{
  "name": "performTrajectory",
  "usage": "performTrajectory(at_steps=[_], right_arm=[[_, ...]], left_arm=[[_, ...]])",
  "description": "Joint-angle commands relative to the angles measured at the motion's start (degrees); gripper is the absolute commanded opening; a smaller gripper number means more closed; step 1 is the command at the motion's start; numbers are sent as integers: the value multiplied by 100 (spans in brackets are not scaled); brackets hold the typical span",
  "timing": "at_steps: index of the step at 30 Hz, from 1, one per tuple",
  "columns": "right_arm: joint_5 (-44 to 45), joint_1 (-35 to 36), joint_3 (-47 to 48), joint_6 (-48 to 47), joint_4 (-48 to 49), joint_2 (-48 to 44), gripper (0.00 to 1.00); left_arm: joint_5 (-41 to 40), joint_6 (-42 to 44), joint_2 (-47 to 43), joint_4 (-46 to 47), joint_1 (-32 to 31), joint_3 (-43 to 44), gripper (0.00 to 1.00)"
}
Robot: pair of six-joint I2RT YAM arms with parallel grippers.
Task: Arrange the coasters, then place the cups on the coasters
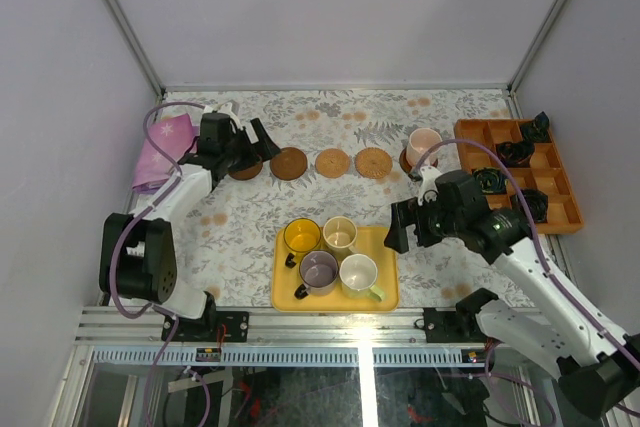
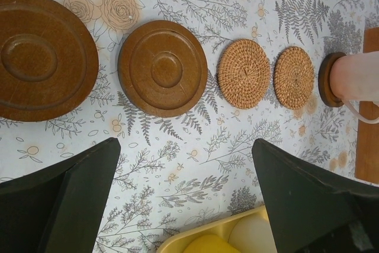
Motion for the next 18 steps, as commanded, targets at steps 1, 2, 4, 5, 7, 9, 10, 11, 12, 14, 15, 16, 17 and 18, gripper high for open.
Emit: performTrajectory(at_steps=[1, 2, 4, 5, 7, 9, 10, 11, 12, 14, 15, 16, 17, 18], right_arm=[[-621, 261, -156, 268, -161, -454, 100], [-607, 331, -186, 301, -188, -469, 100], [-537, 586, -212, 329, -249, -426, 99], [-475, 730, -228, 346, -256, -388, 99], [-256, 1111, -243, 419, -215, -299, 99], [-18, 1496, -259, 520, -140, -166, 99], [97, 1670, -261, 557, -92, -78, 99], [201, 1854, -272, 603, -54, -4, 99], [302, 2025, -270, 627, -16, 86, 100], [422, 2280, -271, 637, 31, 271, 99], [468, 2374, -275, 636, 43, 355, 99], [486, 2484, -283, 642, 59, 416, 99], [489, 2551, -294, 649, 82, 471, 99], [493, 2607, -312, 644, 103, 521, 99]], left_arm=[[19, 118, -270, -47, -34, -147, 94], [3, 111, -303, -47, -38, -161, 94], [-32, 96, -336, -47, -35, -188, 95], [-36, 92, -359, -47, -38, -195, 95], [-52, 92, -393, -48, -38, -203, 96], [-73, 99, -409, -61, -38, -210, 96], [-100, 107, -422, -78, -38, -201, 97], [-114, 121, -434, -89, -42, -204, 97], [-132, 133, -440, -106, -39, -208, 97], [-164, 149, -455, -125, -41, -224, 98], [-173, 153, -465, -132, -39, -230, 98], [-179, 153, -475, -139, -34, -246, 98], [-186, 151, -474, -135, -41, -260, 98], [-204, 153, -481, -135, -39, -275, 98]])
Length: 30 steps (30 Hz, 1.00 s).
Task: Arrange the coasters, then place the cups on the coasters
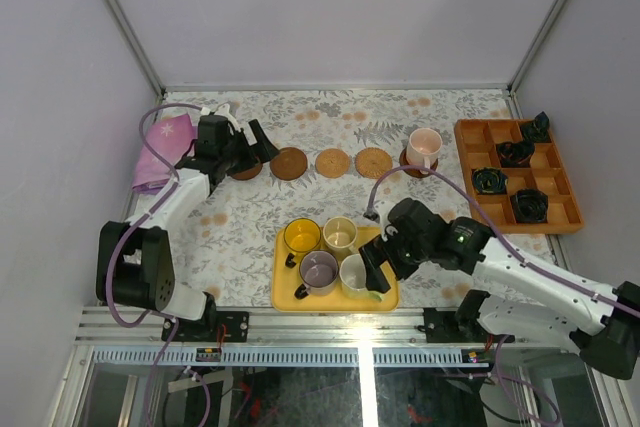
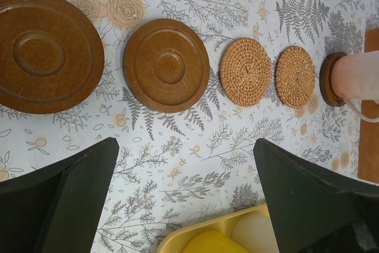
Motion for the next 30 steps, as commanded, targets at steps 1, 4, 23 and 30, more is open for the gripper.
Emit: performTrajectory(at_steps=[1, 4, 23, 30], right_arm=[[258, 311, -58, 110, 189, 180, 99], [257, 423, -117, 88, 157, 311, 99], [554, 842, -247, 11, 194, 812, 65], [436, 893, -197, -91, 267, 1024, 54]], left_arm=[[-130, 110, -186, -100, -37, -128, 98], [-128, 110, -184, -104, -36, -143, 98], [-108, 75, -36, -74, -37, -117, 99], [-84, 66, 0, -48, -35, -138, 99]])
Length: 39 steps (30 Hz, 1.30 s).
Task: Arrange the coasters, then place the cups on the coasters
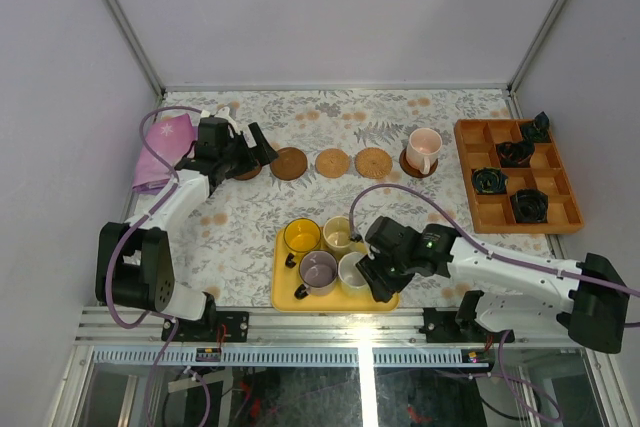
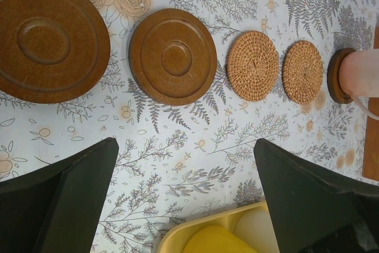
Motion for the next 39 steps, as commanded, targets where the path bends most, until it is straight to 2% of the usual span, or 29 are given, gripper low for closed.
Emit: performTrajectory(at_steps=[1, 3, 4, 5, 6, 14, 23, 30, 39], right_arm=[[-12, 78, 122, -80, 173, 107, 53], [-56, 91, 125, -60, 215, 127, 47], [-83, 105, 122, -58, 225, 130, 38], [-106, 108, 121, -57, 228, 127, 11], [-81, 117, 118, -28, 231, 113, 2], [-51, 160, 116, 47, 26, -67, 0], [649, 201, 489, 34, -673, -649, 0], [1161, 201, 923, 63, -1323, -652, 0], [2059, 203, 1474, 336, -1572, -813, 0]], left_arm=[[-16, 59, 50, 101, -36, -62, 99], [-5, 53, 60, 119, -38, -71, 99], [1, 52, 78, 126, -36, -71, 99], [10, 50, 96, 134, -37, -71, 99], [20, 50, 102, 138, -37, -76, 99], [85, 11, 192, 231, -44, -60, 99], [146, -71, 262, 345, -46, -97, 99], [193, -108, 263, 402, -38, -99, 99], [213, -108, 244, 425, -51, -96, 99]])
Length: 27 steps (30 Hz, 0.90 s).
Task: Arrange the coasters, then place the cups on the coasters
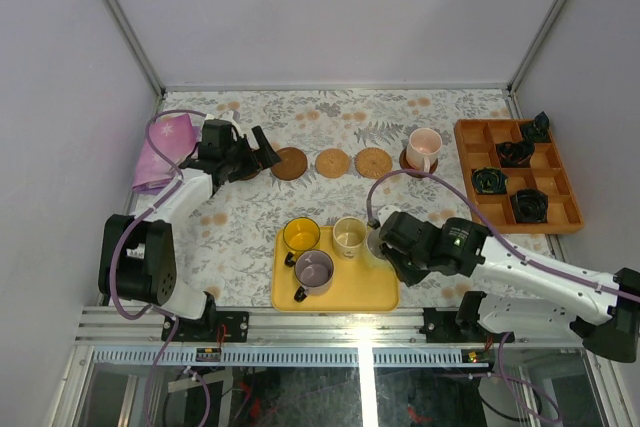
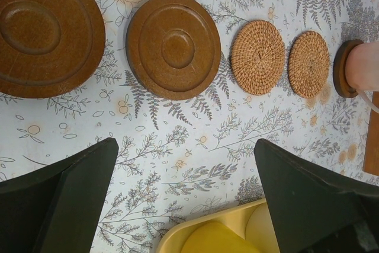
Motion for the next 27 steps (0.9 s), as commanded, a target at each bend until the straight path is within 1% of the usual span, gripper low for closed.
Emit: performTrajectory(at_steps=[1, 9, 13, 16, 21, 23, 27], right_arm=[[753, 39, 681, 156, -24, -171, 0], [2011, 34, 1555, 249, -204, 746, 0], [2461, -113, 2002, 128, 40, 1054, 0], [2387, -582, 2108, 9, 430, 1250, 0], [1911, -1477, 2124, -438, 1381, 1466, 0], [1913, -1741, 2235, -654, 1666, 1737, 0], [1958, -2187, 2645, -936, 1902, 2487, 0]], left_arm=[[103, -38, 12, 362, -16, -40, 99], [167, -25, 86, 373, -23, 43, 99], [161, -20, 103, 377, -21, 43, 99], [187, -37, 152, 392, -25, 58, 99], [222, -39, 246, 413, -24, 144, 99], [244, -29, 301, 407, -23, 212, 99], [246, -46, 356, 412, -27, 310, 99]])
